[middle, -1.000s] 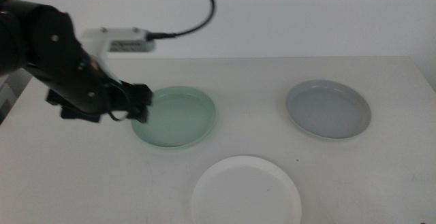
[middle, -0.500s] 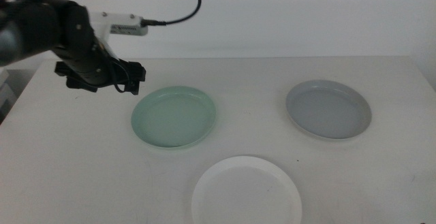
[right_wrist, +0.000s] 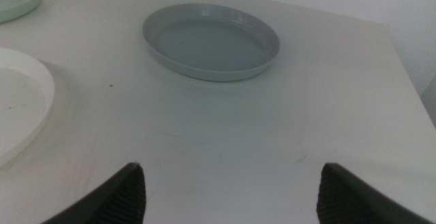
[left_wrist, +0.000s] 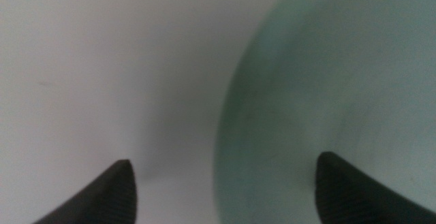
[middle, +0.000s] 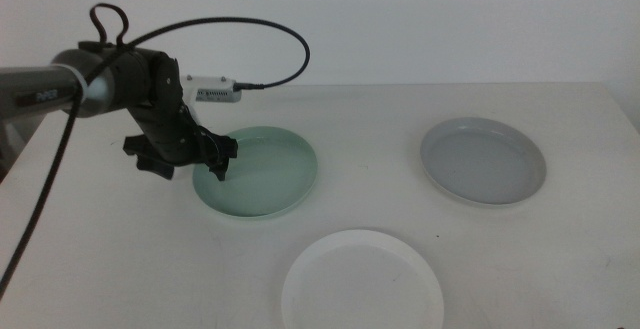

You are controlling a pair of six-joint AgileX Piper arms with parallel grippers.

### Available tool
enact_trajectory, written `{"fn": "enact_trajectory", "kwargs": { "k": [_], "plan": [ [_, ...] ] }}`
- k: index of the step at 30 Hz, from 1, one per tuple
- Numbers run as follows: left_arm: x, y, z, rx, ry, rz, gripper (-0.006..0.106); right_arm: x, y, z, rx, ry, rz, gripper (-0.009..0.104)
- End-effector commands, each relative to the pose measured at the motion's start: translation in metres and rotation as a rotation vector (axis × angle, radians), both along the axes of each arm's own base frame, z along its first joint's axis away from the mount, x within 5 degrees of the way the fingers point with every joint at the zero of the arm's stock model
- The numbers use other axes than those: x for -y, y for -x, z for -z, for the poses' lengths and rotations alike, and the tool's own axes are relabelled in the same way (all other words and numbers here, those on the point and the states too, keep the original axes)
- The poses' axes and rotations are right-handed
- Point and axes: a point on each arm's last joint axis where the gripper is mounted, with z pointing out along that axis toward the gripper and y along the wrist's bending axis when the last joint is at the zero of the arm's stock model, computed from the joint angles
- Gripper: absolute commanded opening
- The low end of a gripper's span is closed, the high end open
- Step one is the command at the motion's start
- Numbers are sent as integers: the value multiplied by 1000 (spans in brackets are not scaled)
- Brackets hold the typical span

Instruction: Stack the three bowls on top of each other.

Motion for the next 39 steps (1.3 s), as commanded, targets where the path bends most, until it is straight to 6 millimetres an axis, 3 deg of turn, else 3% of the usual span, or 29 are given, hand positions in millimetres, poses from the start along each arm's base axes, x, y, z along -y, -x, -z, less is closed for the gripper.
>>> {"fn": "enact_trajectory", "kwargs": {
  "k": [1,4,8,9,12,16,20,23,30,39],
  "plan": [
    [3,-5,-30,103,51,-18,77,2,0,-8,89,12,25,64],
    [4,-5,-27,89,56,-21,49,2,0,-8,89,12,25,64],
    [4,-5,-28,83,65,-26,5,2,0,-8,89,12,25,64],
    [4,-5,-29,89,66,-28,0,2,0,-8,89,12,25,64],
    [3,-2,-43,116,72,-27,0,2,0,-8,89,12,25,64],
    [1,11,-82,172,86,-24,0,2,0,-8,89,12,25,64],
    [10,43,-121,215,176,-25,0,2,0,-8,89,12,25,64],
    [23,77,-136,250,200,27,0,2,0,-8,89,12,25,64],
    [62,142,-131,229,246,181,0,2,0,-8,89,12,25,64],
    [91,167,-84,192,330,204,0,2,0,-8,89,12,25,64]
  ]
}}
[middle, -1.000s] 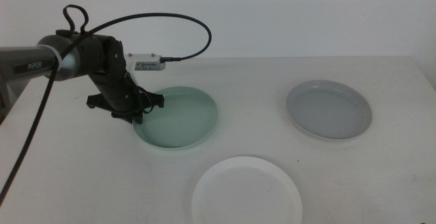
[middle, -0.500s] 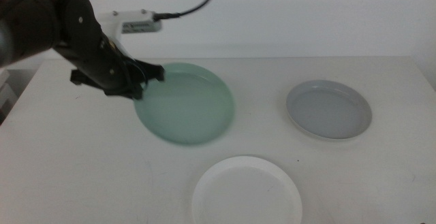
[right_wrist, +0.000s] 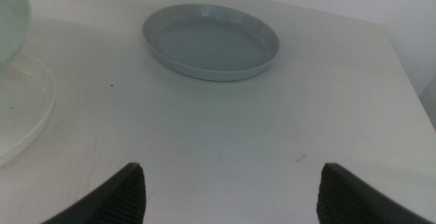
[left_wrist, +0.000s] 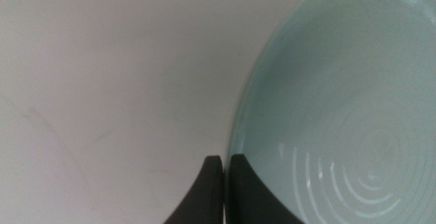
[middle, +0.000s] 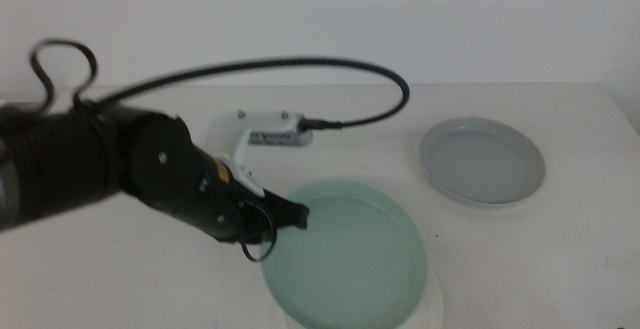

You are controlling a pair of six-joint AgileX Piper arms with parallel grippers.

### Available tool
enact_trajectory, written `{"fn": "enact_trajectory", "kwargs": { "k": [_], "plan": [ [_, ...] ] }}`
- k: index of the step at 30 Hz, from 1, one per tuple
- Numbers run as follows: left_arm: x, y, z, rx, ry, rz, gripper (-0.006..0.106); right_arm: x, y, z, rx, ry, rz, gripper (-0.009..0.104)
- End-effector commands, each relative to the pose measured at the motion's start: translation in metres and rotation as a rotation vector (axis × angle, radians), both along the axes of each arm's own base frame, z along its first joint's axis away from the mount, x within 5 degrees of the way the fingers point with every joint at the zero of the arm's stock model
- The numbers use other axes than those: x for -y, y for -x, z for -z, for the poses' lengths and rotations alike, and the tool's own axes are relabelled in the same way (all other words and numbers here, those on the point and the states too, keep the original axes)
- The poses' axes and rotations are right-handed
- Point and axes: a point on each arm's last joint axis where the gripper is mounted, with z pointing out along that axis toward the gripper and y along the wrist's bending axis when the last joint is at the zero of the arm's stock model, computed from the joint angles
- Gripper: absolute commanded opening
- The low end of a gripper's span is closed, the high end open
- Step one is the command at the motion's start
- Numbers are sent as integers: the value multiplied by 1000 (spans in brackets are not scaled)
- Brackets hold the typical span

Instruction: Stack the three bowls on top of each other.

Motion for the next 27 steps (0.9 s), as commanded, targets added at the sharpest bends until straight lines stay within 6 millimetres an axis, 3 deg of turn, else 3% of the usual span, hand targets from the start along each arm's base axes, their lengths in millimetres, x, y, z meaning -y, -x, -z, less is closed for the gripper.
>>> {"fn": "enact_trajectory", "kwargs": {
  "k": [1,11,16,20,25,27],
  "plan": [
    [8,0,-13,86,92,-24,0,2,0,-8,89,12,25,64],
    [23,-4,21,11,81,-35,0,2,0,-8,89,12,25,64],
    [23,-5,27,4,67,-24,5,2,0,-8,89,12,25,64],
    [23,-5,26,17,53,9,34,2,0,-8,89,12,25,64],
    [20,1,13,34,32,81,100,2,0,-8,89,12,25,64],
    [18,7,-2,54,32,125,105,2,0,-8,89,12,25,64]
  ]
}}
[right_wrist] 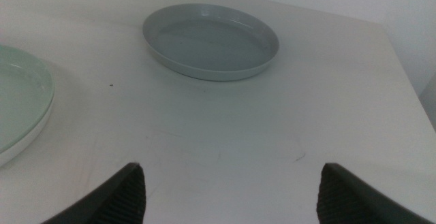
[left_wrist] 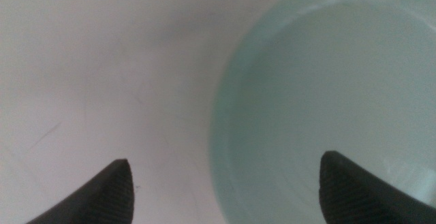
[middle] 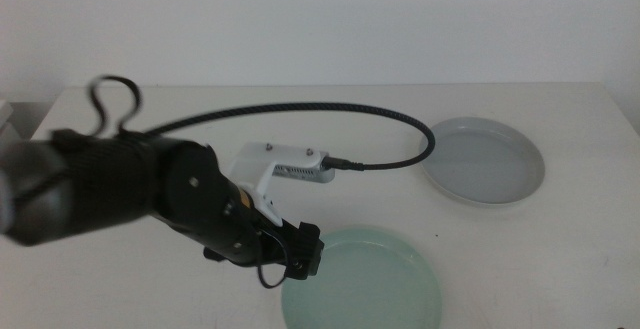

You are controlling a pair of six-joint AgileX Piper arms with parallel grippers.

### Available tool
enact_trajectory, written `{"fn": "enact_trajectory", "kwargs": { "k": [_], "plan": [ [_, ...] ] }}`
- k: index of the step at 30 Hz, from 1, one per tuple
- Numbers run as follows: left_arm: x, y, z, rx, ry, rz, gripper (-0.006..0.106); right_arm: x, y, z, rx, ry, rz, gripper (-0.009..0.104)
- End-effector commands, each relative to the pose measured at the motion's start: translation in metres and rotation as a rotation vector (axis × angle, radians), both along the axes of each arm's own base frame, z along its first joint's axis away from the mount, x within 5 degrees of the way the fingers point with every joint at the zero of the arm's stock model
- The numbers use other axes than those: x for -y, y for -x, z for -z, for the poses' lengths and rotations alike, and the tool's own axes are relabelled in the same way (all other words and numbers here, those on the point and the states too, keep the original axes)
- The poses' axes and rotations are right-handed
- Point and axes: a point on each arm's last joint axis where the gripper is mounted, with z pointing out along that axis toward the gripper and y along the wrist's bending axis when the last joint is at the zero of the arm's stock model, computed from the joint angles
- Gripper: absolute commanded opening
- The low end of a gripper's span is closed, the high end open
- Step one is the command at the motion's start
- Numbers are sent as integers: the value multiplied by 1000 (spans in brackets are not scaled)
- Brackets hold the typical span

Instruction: Stack the three bowls on top of each other.

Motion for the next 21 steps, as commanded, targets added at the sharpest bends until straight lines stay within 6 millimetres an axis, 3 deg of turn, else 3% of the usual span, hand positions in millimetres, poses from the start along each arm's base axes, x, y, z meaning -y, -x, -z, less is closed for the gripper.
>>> {"fn": "enact_trajectory", "kwargs": {
  "k": [1,5,9,16,21],
  "plan": [
    [0,6,-45,104,67,50,105,2,0,-8,89,12,25,64],
    [-12,29,-90,183,72,161,105,2,0,-8,89,12,25,64],
    [-33,64,-130,274,86,256,105,2,0,-8,89,12,25,64],
    [-71,125,-168,324,94,350,105,2,0,-8,89,12,25,64],
    [-91,155,-187,434,144,346,105,2,0,-8,89,12,25,64]
  ]
}}
